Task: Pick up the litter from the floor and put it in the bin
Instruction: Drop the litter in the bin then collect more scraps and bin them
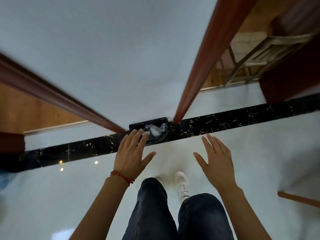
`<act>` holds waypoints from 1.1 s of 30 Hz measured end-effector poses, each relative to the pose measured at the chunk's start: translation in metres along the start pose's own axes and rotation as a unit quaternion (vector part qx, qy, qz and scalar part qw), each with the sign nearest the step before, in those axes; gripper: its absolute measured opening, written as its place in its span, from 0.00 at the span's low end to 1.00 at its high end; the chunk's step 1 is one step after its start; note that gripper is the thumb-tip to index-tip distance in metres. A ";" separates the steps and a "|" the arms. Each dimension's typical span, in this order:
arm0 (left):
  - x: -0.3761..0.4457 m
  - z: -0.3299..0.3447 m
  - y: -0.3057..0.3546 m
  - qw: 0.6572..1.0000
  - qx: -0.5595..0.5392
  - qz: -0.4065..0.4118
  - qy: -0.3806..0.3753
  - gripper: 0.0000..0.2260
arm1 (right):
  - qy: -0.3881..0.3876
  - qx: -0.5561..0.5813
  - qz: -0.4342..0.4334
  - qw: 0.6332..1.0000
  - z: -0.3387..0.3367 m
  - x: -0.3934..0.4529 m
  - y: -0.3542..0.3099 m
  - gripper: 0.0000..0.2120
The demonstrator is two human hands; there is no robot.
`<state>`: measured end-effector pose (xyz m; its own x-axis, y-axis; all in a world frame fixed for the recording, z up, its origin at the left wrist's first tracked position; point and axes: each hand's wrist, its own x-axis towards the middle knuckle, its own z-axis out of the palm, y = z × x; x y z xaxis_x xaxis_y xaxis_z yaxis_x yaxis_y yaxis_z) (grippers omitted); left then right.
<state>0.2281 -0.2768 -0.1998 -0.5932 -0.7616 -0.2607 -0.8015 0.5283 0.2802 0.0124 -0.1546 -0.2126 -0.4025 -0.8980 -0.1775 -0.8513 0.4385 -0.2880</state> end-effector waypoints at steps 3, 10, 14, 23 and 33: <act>0.005 -0.016 0.005 0.997 0.022 0.064 -0.022 0.35 | 0.010 0.011 0.063 0.998 -0.010 -0.024 -0.005 0.39; 0.005 -0.039 0.035 0.983 0.038 0.169 -0.068 0.37 | 0.051 0.039 0.201 0.978 -0.035 -0.088 -0.008 0.32; -0.003 -0.041 0.067 0.967 0.053 0.232 -0.090 0.38 | 0.088 0.046 0.261 0.960 -0.050 -0.136 0.003 0.39; -0.056 -0.015 0.174 0.909 0.104 0.384 -0.125 0.35 | 0.157 0.068 0.419 0.892 -0.047 -0.286 0.033 0.39; -0.200 0.040 0.307 0.812 0.133 0.553 -0.130 0.40 | 0.249 0.097 0.578 0.771 -0.023 -0.495 0.051 0.24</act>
<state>0.0973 0.0527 -0.0983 -0.9295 0.3204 -0.1825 0.2646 0.9243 0.2751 0.1608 0.3109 -0.1181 -0.9748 0.2166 -0.0526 0.2210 0.9093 -0.3525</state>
